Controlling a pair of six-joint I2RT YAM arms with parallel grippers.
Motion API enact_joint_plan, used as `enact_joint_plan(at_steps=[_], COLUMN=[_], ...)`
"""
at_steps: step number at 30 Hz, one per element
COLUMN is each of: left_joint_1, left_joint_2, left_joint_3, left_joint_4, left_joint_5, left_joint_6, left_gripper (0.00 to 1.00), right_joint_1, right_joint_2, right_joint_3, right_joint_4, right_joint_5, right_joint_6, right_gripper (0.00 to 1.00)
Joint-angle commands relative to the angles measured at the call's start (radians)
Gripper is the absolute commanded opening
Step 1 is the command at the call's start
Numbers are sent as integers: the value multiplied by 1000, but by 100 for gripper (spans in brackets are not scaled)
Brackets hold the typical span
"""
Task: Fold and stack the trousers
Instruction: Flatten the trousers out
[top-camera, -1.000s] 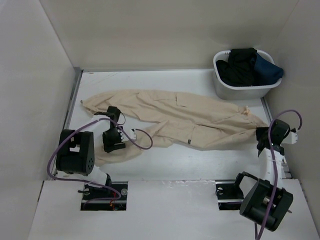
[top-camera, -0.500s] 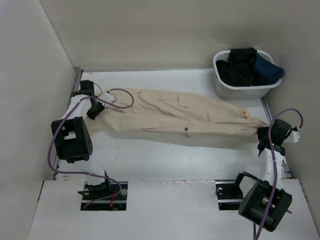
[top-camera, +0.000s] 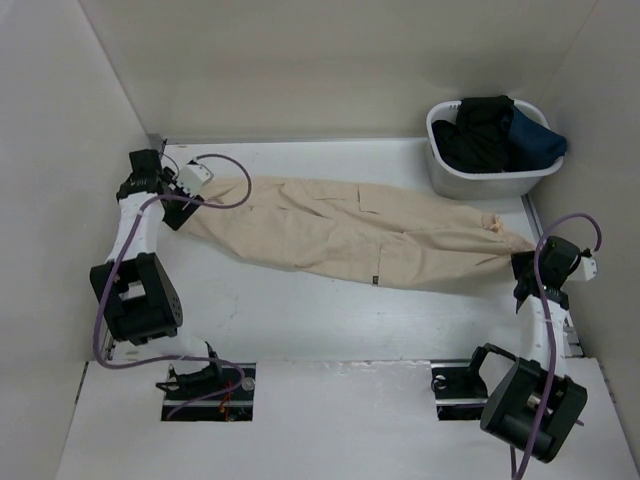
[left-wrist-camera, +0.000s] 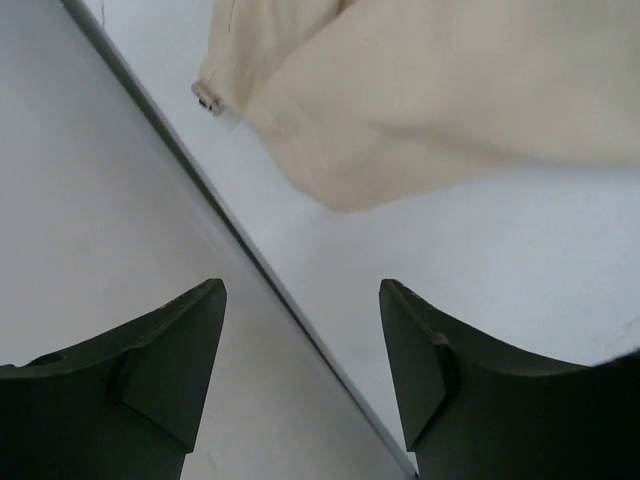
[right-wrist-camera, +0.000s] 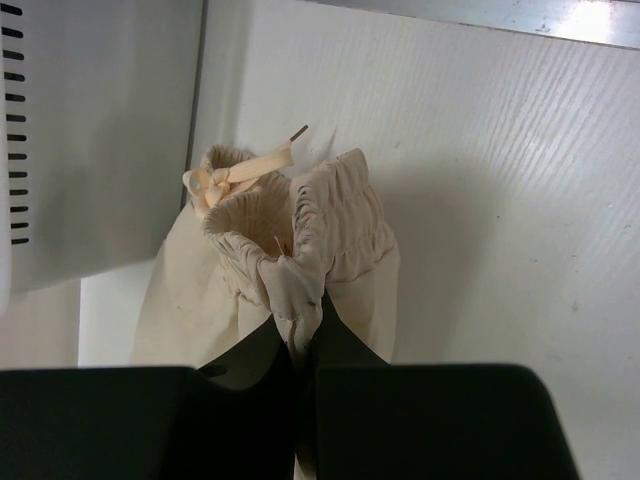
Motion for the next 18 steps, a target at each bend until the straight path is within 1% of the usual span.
enact_joint_plan(at_steps=[1,4,7,9,11,13,15,16,17,18], left_joint_1=[5,2,-20,-35,-46,-57,-71,-75,-81,-83], left_joint_2=[-147,-152,-105,-51,1,44,98,133,170,205], left_joint_3=[-105,-228,-284,-279,-243,-206,-183,-173,-163,-150], left_joint_4=[34,43,139,269,409,481,486,462,422,370], left_joint_5=[1,5,8,-5,-36,-56,-55,-61,-67,-80], left_joint_6=[134,214,209,168,95,56,66,92,117,142], left_gripper=[64,64,64,64,65,67,70,69,67,61], right_joint_1=[4,7,7,7,7,6,0,-5,-11,-16], right_joint_2=[-24,-28,-28,-28,-29,-32,-40,-44,-49,-54], right_joint_3=[7,-5,-16,-21,-27,-31,-41,-45,-50,-51], right_joint_4=[79,91,95,99,105,107,107,107,107,107], right_joint_5=[-11,-14,-15,-15,-20,-24,-24,-24,-24,-24], right_joint_6=[-12,-11,-6,-8,-8,-9,-9,-9,-8,-9], right_gripper=[1,2,2,2,2,2,2,2,2,2])
